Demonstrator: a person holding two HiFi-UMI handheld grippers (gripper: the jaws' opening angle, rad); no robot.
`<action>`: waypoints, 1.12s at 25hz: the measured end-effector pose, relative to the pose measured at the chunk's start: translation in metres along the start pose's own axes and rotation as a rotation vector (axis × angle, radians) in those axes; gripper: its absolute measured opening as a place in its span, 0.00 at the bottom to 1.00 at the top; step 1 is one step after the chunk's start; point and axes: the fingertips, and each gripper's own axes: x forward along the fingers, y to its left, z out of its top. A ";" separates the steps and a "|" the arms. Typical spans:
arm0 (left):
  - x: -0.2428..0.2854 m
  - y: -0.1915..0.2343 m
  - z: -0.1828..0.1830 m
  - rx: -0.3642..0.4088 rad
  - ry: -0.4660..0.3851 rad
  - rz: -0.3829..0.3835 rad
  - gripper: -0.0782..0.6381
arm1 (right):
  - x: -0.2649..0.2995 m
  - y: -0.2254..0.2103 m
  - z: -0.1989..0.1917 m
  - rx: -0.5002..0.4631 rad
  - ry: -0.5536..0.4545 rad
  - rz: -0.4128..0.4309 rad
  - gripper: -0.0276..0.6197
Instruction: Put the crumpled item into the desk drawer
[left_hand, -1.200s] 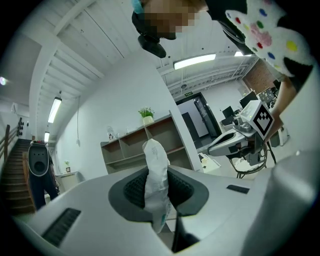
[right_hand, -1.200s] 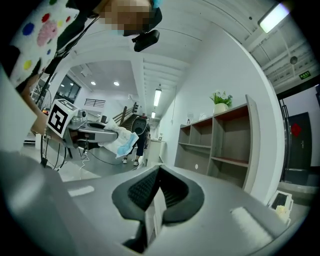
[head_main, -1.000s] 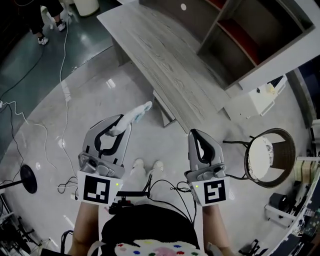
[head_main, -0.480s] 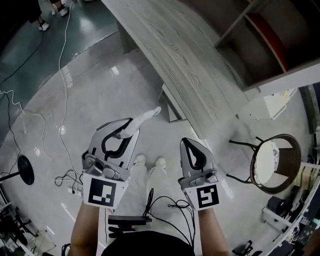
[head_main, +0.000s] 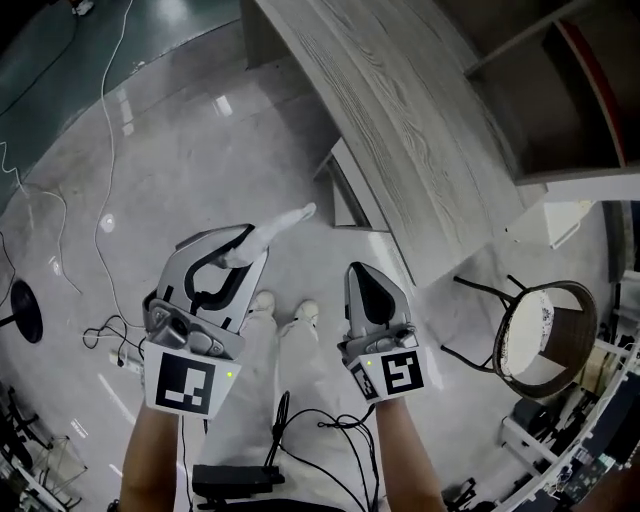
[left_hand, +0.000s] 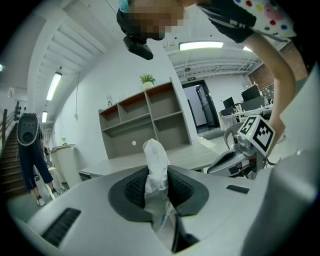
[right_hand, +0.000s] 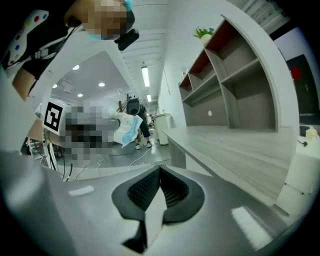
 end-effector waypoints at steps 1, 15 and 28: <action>0.001 0.000 -0.008 -0.009 0.002 0.004 0.19 | 0.004 -0.005 -0.013 0.029 0.004 -0.007 0.06; 0.040 -0.029 -0.081 0.000 0.015 -0.036 0.19 | 0.057 -0.082 -0.143 0.409 -0.060 -0.161 0.26; 0.053 -0.025 -0.106 -0.030 0.032 -0.002 0.19 | 0.096 -0.141 -0.178 0.638 -0.187 -0.221 0.35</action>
